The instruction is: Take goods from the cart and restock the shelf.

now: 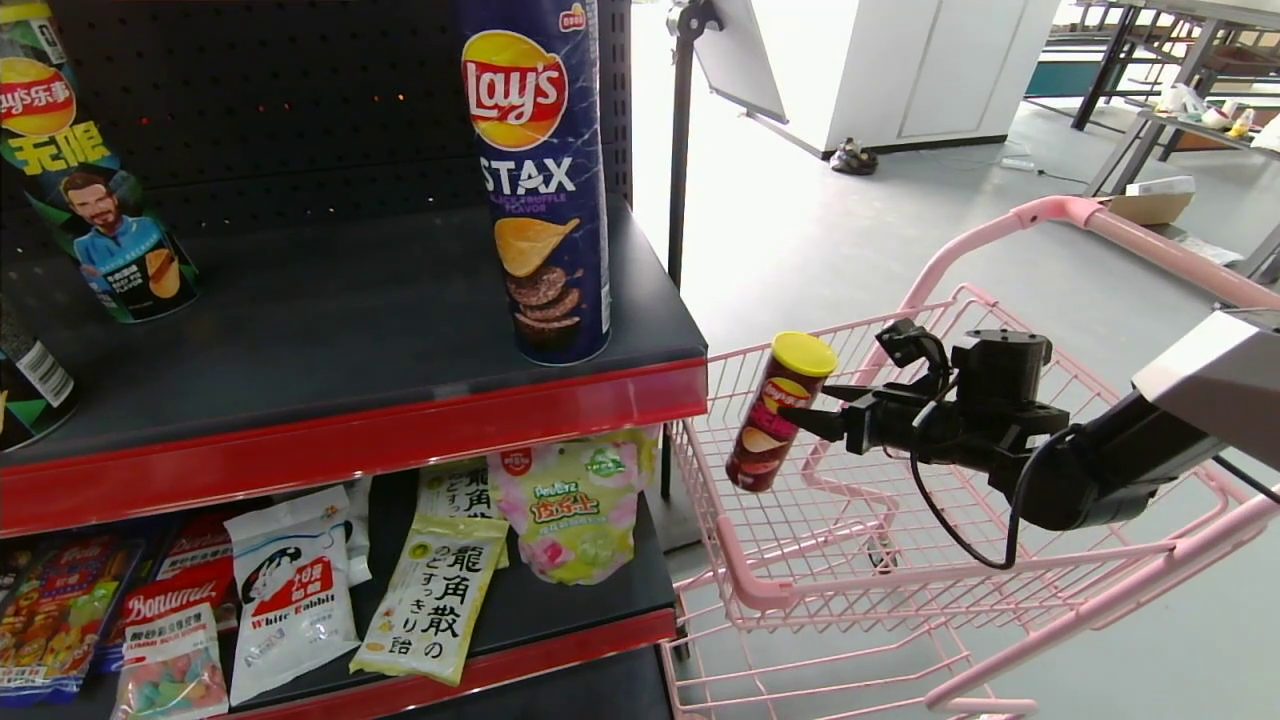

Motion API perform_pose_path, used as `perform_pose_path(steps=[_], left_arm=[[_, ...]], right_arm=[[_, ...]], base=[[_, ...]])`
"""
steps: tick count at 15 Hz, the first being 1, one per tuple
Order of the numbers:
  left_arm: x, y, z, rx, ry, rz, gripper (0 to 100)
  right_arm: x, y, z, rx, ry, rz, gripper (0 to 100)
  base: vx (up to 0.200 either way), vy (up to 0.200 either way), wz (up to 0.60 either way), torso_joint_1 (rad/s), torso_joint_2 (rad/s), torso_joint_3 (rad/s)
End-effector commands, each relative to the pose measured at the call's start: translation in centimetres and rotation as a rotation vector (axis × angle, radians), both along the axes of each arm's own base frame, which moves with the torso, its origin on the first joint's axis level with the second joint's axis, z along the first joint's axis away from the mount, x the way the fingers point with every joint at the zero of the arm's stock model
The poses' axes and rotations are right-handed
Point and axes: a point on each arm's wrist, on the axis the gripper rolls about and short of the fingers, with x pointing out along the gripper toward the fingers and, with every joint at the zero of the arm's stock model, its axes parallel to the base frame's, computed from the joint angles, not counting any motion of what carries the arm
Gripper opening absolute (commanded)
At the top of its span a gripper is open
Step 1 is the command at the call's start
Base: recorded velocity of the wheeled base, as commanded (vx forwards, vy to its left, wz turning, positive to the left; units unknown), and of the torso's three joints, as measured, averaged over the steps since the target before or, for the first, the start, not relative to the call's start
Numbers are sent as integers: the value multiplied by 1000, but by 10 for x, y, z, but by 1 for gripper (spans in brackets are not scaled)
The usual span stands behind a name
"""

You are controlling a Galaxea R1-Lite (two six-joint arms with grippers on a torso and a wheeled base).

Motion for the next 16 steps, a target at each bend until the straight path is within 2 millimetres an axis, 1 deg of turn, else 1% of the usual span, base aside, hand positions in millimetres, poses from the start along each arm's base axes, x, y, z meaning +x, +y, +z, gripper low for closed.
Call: perform_pose_path(steps=[1, 3, 5, 8, 9, 11, 14, 16], left_arm=[[0, 0, 1, 4, 1, 1, 100], [0, 0, -1, 5, 6, 1, 100], [0, 0, -1, 5, 6, 1, 100], [0, 0, -1, 12, 3, 9, 100], [0, 0, 0, 13, 0, 11, 100], [0, 0, 0, 22, 1, 10, 100], [-1, 0, -1, 23, -2, 10, 100], [-1, 0, -1, 22, -5, 10, 100]], right_arm=[[3, 4, -3, 1, 2, 13, 100], [6, 9, -5, 3, 0, 26, 100], [13, 11, -7, 8, -11, 36, 100], [21, 21, -12, 12, -17, 62, 100], [22, 26, -13, 12, -19, 72, 0], [26, 34, -14, 17, -26, 85, 0], [21, 33, -12, 13, -20, 81, 0], [6, 32, 7, 12, -40, 71, 0]], base=[[0, 0, 0, 0, 0, 0], [0, 0, 0, 0, 0, 0], [0, 0, 0, 0, 0, 0], [0, 0, 0, 0, 0, 0], [0, 0, 0, 0, 0, 0], [0, 0, 0, 0, 0, 0], [0, 0, 0, 0, 0, 0], [0, 0, 0, 0, 0, 0]])
